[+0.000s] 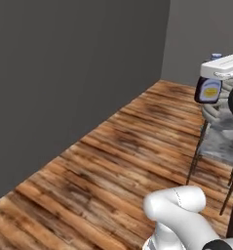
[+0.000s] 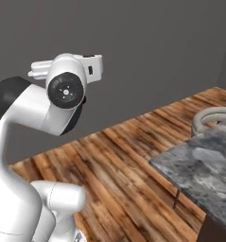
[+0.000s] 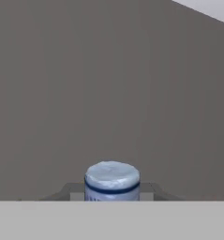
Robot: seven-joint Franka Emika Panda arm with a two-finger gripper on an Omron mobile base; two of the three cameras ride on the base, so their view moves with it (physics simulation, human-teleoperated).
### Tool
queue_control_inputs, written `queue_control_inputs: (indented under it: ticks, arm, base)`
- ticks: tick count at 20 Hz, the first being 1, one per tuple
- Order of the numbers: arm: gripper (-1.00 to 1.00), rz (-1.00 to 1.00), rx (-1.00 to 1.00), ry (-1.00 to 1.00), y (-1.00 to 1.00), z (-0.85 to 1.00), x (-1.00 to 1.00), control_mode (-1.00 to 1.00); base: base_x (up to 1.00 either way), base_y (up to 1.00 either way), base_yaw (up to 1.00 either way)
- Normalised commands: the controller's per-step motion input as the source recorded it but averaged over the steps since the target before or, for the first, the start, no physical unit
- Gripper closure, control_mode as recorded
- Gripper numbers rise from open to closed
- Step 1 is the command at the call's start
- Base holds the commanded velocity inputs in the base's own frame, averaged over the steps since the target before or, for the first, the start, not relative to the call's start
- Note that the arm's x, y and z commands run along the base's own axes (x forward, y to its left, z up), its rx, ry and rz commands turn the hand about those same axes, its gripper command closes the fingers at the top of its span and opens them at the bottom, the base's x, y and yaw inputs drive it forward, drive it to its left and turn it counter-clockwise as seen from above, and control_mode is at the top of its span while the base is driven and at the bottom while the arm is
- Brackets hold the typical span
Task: The dining table condiment station is running low on condiment bottle. Refill the condiment station by opening the cabinet and taking the condiment bottle from the cabinet and placing it on the dining table.
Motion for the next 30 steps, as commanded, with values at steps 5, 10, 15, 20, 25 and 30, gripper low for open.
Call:
queue_control_inputs:
  ticks: [5,10,15,20,25,30]
  arm:
    - [1.00,0.00,0.00,0.00,0.00,0.00,0.00,1.00]
    - [1.00,0.00,0.00,0.00,0.00,0.00,0.00,1.00]
    - [1.00,0.00,0.00,0.00,0.00,0.00,0.00,1.00]
    - [1.00,0.00,0.00,0.00,0.00,0.00,0.00,1.00]
    - [1.00,0.00,0.00,0.00,0.00,0.00,0.00,1.00]
    - [1.00,0.00,0.00,0.00,0.00,0.00,0.00,1.00]
  base:
    - [0.96,1.00,-0.38]
    - [0.99,0.98,-0.44]
    - [1.00,0.84,-0.51]
    - [0.94,0.77,-0.55]
    - [0.96,0.76,-0.56]
    - [0.99,0.42,-0.56]
